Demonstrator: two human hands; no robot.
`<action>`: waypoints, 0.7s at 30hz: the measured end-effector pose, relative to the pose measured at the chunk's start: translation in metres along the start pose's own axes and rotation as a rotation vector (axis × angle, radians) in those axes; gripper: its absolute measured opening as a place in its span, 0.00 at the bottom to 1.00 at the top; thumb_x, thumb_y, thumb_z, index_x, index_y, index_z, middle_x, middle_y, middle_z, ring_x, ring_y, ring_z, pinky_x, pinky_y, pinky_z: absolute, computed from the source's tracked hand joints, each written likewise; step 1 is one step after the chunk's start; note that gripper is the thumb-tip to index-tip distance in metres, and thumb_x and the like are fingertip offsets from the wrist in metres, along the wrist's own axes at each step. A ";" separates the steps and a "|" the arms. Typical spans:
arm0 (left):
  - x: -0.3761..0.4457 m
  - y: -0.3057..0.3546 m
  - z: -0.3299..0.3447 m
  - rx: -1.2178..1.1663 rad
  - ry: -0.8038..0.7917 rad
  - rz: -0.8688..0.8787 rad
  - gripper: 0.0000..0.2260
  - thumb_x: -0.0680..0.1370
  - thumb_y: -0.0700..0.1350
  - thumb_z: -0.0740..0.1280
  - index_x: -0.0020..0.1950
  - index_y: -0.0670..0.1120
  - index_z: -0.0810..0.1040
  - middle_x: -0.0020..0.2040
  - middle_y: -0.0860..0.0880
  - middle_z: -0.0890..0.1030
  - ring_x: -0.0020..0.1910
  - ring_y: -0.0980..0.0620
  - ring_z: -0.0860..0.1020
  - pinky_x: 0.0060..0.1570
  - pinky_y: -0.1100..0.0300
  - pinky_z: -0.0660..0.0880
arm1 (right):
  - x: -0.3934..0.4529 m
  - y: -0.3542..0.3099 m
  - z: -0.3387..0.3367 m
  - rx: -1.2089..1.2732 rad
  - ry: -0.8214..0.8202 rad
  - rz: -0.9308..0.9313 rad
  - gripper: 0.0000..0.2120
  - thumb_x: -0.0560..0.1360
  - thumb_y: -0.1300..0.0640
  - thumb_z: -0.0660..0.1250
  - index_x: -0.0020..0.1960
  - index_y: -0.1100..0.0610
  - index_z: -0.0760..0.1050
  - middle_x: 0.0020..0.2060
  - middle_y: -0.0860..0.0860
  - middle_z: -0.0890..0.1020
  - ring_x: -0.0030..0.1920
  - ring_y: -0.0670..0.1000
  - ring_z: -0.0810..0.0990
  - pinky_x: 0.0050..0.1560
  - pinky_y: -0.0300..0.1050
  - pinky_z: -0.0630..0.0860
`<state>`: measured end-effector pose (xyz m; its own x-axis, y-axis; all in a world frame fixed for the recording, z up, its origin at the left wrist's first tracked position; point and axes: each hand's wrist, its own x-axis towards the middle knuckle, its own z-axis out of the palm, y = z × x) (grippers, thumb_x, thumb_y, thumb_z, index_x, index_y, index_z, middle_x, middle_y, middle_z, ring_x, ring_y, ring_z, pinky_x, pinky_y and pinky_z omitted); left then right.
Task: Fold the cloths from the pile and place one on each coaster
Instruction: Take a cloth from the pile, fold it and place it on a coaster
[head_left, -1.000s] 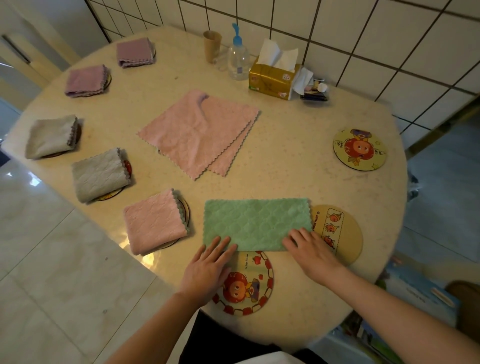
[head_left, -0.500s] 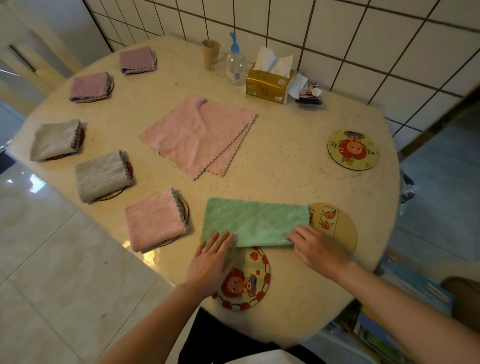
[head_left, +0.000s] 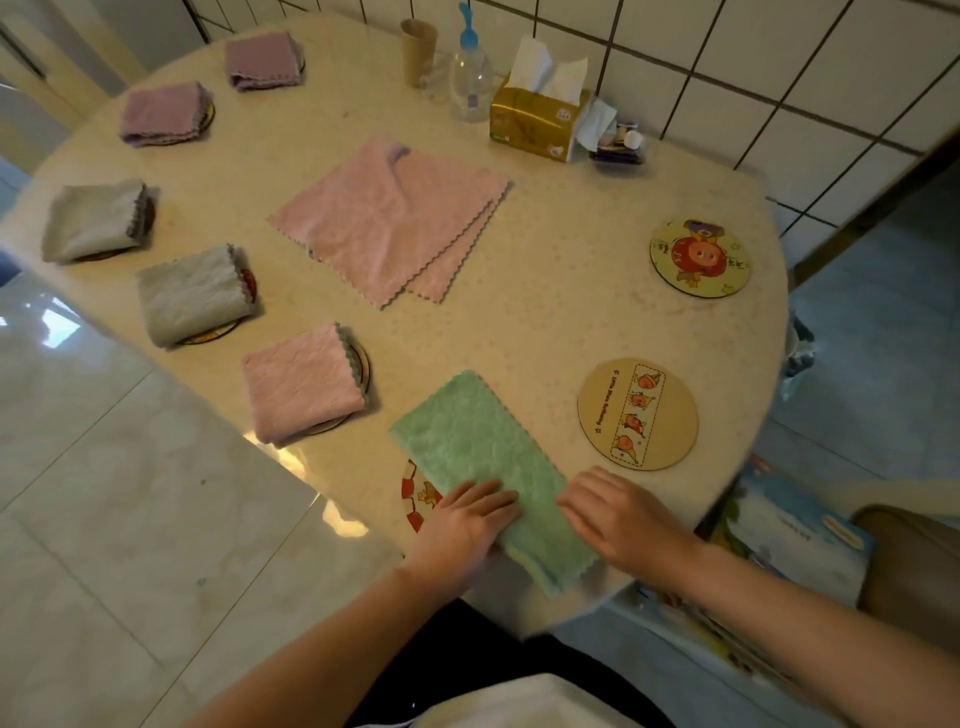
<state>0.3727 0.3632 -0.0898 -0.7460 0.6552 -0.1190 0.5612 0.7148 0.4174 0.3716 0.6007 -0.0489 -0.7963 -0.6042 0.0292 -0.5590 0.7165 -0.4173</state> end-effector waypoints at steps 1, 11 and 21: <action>-0.006 -0.002 0.002 0.025 0.001 0.003 0.23 0.66 0.49 0.74 0.61 0.52 0.80 0.61 0.54 0.80 0.63 0.50 0.77 0.62 0.48 0.73 | 0.004 0.008 0.001 -0.046 -0.006 0.003 0.09 0.75 0.61 0.63 0.54 0.57 0.76 0.47 0.50 0.80 0.48 0.48 0.76 0.47 0.45 0.78; -0.043 -0.012 0.003 -0.167 0.037 -0.091 0.24 0.73 0.41 0.70 0.69 0.46 0.74 0.68 0.47 0.75 0.68 0.48 0.72 0.70 0.56 0.62 | 0.035 0.030 0.030 -0.276 -0.377 -0.276 0.39 0.70 0.68 0.69 0.75 0.53 0.56 0.74 0.52 0.63 0.72 0.51 0.64 0.68 0.48 0.67; -0.025 -0.024 -0.032 -0.920 0.232 -0.785 0.05 0.78 0.44 0.67 0.46 0.48 0.83 0.39 0.46 0.82 0.38 0.54 0.77 0.41 0.52 0.75 | 0.074 0.023 0.012 0.413 -0.303 0.217 0.13 0.74 0.59 0.69 0.58 0.53 0.78 0.50 0.47 0.82 0.48 0.46 0.80 0.49 0.40 0.78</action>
<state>0.3666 0.3219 -0.0676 -0.8658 -0.0008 -0.5003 -0.4599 0.3951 0.7953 0.3024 0.5681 -0.0677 -0.7468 -0.5748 -0.3343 -0.2037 0.6764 -0.7078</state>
